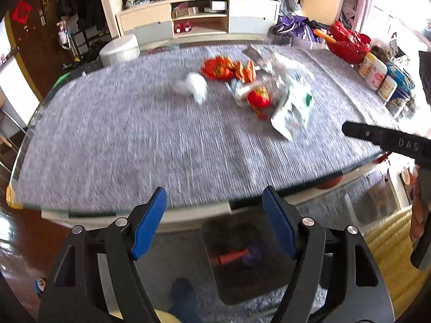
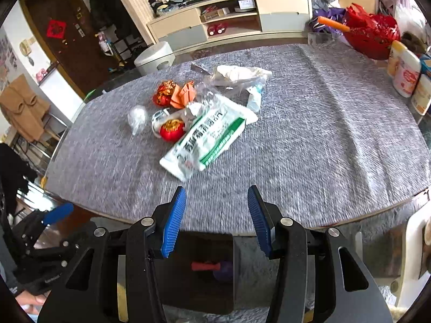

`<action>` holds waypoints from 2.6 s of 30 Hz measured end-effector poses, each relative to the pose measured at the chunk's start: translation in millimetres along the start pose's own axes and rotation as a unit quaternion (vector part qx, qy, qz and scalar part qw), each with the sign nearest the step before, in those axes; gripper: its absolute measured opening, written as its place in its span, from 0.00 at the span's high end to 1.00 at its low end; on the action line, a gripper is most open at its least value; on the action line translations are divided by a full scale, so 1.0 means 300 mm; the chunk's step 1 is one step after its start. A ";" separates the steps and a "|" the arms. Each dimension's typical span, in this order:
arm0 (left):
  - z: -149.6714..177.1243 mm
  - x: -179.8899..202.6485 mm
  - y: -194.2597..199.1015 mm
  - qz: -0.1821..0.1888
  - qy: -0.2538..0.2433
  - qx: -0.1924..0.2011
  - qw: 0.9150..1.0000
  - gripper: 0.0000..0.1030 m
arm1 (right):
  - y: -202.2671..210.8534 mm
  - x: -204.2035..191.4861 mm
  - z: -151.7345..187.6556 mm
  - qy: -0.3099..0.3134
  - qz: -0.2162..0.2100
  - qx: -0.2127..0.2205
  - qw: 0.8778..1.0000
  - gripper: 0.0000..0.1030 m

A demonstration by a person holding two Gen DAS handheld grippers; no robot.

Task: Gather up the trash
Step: 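Open both tools to drop the cup and plate into the bin, then grasp the white-green printed packet with the left tool while the right tool grasps a clear plastic bag, then carry the packet and plastic bag down to the bin with both tools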

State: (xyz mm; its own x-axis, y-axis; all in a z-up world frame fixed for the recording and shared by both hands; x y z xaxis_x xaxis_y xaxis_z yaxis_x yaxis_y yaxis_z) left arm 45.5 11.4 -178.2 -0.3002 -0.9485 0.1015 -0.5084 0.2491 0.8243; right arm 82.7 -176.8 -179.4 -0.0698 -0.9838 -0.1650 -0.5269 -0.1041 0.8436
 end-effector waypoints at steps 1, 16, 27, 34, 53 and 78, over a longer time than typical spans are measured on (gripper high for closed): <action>-0.021 -0.008 -0.004 -0.001 0.001 0.003 1.000 0.32 | -0.014 -0.005 -0.014 0.000 0.000 -0.002 1.000 0.52; -0.190 0.049 -0.167 0.060 -0.026 -0.023 0.998 0.32 | -0.134 -0.043 -0.240 0.039 -0.010 0.017 0.999 0.56; -0.222 0.162 -0.319 0.131 -0.044 -0.052 0.989 0.33 | -0.231 -0.091 -0.272 0.069 -0.013 0.009 0.997 0.78; -0.227 0.170 -0.393 0.151 -0.036 -0.072 0.985 0.54 | -0.231 -0.080 -0.265 0.081 0.004 0.019 0.997 0.92; -0.247 0.259 -0.282 0.131 -0.095 -0.017 0.987 1.00 | -0.043 -0.046 -0.294 0.077 0.005 0.093 0.993 0.95; -0.124 0.196 0.202 0.044 -0.075 0.087 0.992 1.00 | 0.351 -0.020 -0.204 0.052 -0.011 0.196 0.979 0.97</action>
State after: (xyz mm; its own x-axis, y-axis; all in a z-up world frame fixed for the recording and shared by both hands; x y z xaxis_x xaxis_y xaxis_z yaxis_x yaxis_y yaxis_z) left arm 27.0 -36.6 -101.6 -0.4605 -0.8845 0.0742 -0.6026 0.3729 0.7056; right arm 79.4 -190.7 -58.3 0.0211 -0.9938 -0.1096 -0.8131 -0.0808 0.5765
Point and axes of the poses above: each gripper's, at about its wrist camera, not at the fingertips, and y roughly against the way its jaws point, x to its right, z to its underside, the point moved 2 cm from there along -y, roughly the way its jaws point, and after that the axes turned 8 degrees about z, right-handed, at the moved point
